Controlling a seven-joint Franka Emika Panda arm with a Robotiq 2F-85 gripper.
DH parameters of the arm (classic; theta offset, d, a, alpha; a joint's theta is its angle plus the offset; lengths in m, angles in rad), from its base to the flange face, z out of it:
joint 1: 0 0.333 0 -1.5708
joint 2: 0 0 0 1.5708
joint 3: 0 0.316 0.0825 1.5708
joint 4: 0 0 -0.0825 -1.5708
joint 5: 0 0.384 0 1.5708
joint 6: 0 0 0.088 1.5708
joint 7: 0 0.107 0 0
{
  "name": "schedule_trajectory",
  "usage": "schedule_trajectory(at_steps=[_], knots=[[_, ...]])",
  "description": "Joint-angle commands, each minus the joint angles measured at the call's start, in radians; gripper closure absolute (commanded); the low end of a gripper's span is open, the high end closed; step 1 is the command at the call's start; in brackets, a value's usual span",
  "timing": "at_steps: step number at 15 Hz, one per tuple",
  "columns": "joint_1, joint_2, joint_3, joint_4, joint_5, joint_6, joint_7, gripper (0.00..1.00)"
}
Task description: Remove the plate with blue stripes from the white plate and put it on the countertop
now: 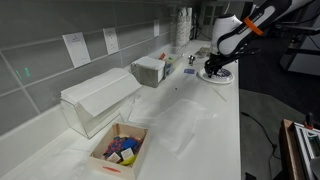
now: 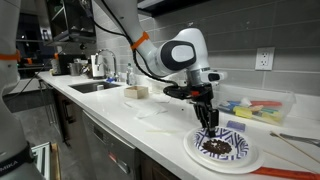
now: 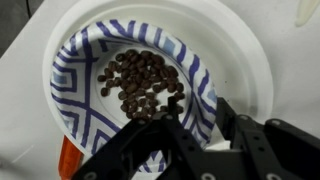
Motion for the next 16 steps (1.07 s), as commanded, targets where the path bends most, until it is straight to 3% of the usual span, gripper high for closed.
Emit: schedule_trajectory(at_steps=[1,3,7,13,16], knots=[[0.003,0.032,-0.003,0.013,0.002,0.022,-0.001,0.62],[0.005,0.037,-0.004,0.014,0.000,0.024,0.000,0.67],[0.009,0.047,-0.006,0.014,-0.005,0.029,0.001,0.67],[0.018,0.041,-0.008,0.016,-0.014,0.031,0.001,0.88],[0.024,0.035,-0.015,0.017,-0.030,0.029,0.008,0.83]])
